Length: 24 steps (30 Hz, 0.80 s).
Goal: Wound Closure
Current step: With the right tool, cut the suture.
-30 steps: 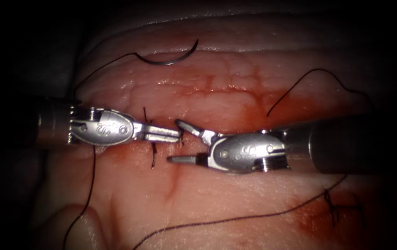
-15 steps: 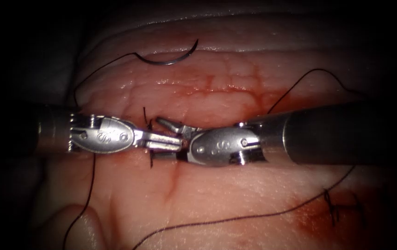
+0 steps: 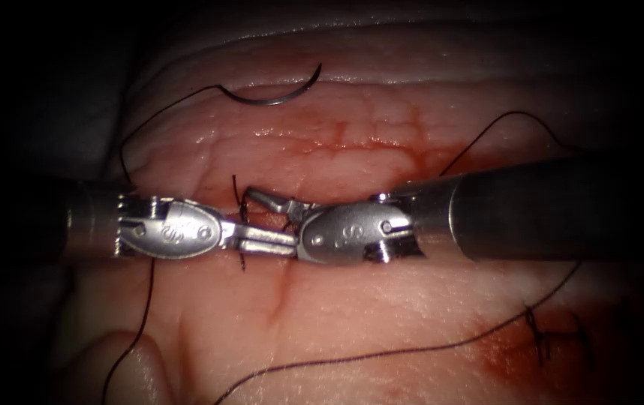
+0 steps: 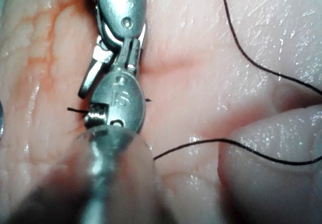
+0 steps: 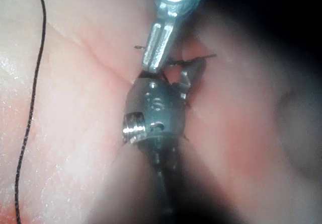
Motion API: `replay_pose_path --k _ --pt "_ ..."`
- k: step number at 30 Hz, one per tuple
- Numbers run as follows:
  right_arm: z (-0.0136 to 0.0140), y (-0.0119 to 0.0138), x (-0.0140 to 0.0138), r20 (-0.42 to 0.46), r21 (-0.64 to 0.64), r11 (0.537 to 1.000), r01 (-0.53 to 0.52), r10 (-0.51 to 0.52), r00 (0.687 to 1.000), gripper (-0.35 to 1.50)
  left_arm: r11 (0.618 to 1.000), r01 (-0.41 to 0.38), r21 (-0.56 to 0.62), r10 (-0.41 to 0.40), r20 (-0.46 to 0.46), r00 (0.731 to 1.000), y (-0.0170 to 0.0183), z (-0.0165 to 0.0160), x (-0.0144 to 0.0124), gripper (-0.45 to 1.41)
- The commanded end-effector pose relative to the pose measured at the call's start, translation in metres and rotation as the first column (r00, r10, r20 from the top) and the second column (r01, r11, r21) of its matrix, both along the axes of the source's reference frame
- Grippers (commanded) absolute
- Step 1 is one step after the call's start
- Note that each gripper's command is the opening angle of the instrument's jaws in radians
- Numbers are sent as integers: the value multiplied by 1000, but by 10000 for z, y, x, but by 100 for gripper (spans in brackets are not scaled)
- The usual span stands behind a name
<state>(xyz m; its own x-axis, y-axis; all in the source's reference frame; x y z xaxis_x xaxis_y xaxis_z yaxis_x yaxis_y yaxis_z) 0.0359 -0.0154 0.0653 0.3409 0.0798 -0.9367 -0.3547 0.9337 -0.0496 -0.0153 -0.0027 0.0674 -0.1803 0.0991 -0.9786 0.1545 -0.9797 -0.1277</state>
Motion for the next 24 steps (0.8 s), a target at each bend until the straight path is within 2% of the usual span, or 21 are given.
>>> replay_pose_path --k 1,6,10,13,15,16,24 --pt "4 -1 9 -1 1 1000 -1 1 1000 126 1000 1 -1 -1 0 1000 -1 6 -6 -45" --pt "6 0 14 1 0 1000 -5 5 1000 126 1000 3 5 -3 -1 1000 -1 6 -8 -45" --pt "6 -1 14 3 -6 1000 -3 3 1000 113 1000 2 5 -2 0 1000 -1 6 -8 -45" --pt "7 -1 13 15 -17 1000 -7 7 1000 73 1000 0 5 0 -2 1000 -1 5 -8 -45" --pt "7 -3 13 30 -18 1000 -20 20 999 -10 1000 0 5 0 -2 1000 -2 5 -9 -45" --pt "9 -4 13 37 -20 999 -26 27 999 -35 1000 -1 4 1 -1 1000 -4 4 -9 -45" --pt "13 -1 9 46 -22 999 -37 38 998 -33 1000 -5 4 5 -2 1000 -7 1 -9 -45"
